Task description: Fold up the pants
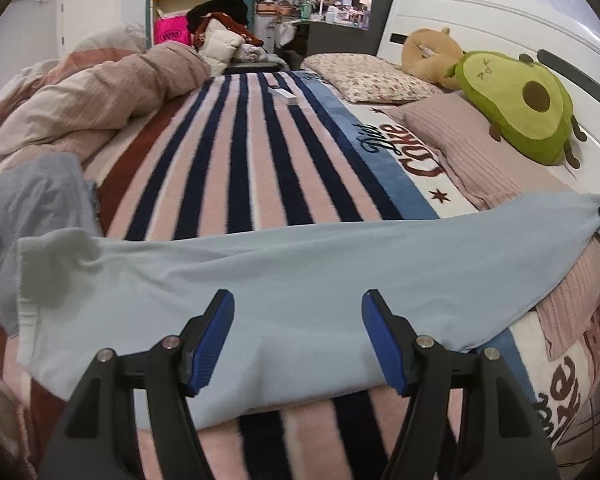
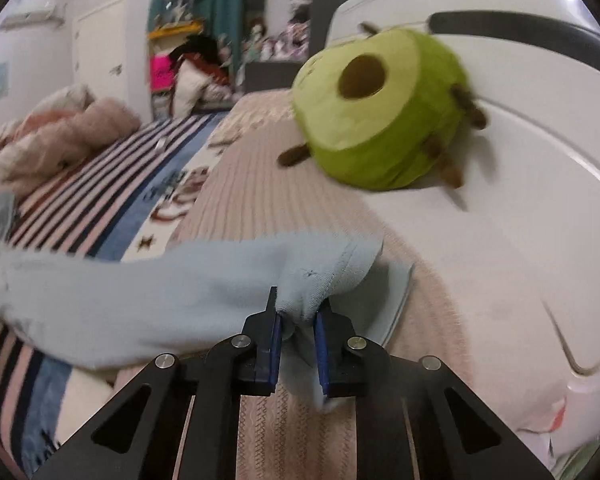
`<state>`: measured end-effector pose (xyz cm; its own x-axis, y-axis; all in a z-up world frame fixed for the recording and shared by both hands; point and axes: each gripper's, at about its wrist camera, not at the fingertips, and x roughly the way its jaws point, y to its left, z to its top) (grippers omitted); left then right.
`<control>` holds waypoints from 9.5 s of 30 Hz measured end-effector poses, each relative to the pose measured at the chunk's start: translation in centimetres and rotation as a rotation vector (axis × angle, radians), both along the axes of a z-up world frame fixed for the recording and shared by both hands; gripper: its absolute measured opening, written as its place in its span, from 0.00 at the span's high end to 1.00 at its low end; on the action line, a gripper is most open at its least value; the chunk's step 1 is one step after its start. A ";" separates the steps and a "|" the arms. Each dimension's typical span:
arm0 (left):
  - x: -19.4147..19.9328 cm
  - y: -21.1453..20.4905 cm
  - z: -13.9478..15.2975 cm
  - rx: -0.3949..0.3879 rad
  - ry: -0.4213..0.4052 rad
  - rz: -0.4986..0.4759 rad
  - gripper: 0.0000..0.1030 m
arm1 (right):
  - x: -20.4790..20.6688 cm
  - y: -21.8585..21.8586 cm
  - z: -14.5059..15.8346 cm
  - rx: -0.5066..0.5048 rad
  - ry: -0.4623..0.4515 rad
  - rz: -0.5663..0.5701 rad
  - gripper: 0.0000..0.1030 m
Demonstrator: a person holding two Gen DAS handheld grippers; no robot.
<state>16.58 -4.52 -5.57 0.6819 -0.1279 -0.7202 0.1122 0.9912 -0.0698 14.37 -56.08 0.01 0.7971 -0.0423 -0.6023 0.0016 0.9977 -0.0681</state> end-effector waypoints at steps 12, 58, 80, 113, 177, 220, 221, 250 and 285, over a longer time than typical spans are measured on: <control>-3.7 5.5 0.1 -0.009 -0.073 0.087 0.33 | -1.0 4.8 2.0 -0.177 -0.062 -0.166 0.41; -5.2 25.8 -0.6 -0.209 -0.287 0.578 0.93 | 4.7 28.2 -6.3 0.092 0.179 0.310 0.39; -1.1 8.3 2.5 -0.085 -0.191 -0.002 0.93 | 1.6 26.4 -6.6 0.194 0.221 0.367 0.39; -5.4 11.3 -4.7 -0.161 -0.007 -0.052 0.39 | 7.1 41.9 -10.4 0.151 0.230 0.647 0.28; -3.5 5.5 -1.2 -0.109 -0.085 -0.047 0.39 | -1.7 14.1 -3.3 0.083 0.010 0.024 0.52; -3.3 0.6 0.1 -0.071 -0.084 -0.086 0.39 | 2.7 9.7 -4.7 -0.062 0.268 0.205 0.41; -3.3 0.7 0.0 -0.073 -0.088 -0.082 0.39 | 2.7 10.1 -4.8 -0.081 0.264 0.210 0.44; -6.3 13.3 -0.8 -0.169 -0.190 0.017 0.35 | 5.2 40.9 1.2 0.243 0.263 0.657 0.90; -3.7 10.2 -3.0 -0.352 0.052 -0.130 0.48 | 4.4 38.1 -8.3 0.305 0.531 0.696 0.63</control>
<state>12.92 5.67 -8.55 0.6070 -0.4571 -0.6501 0.2230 0.8831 -0.4128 18.78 -18.00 -8.30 0.1997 0.5628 -0.8021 -0.5607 0.7370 0.3775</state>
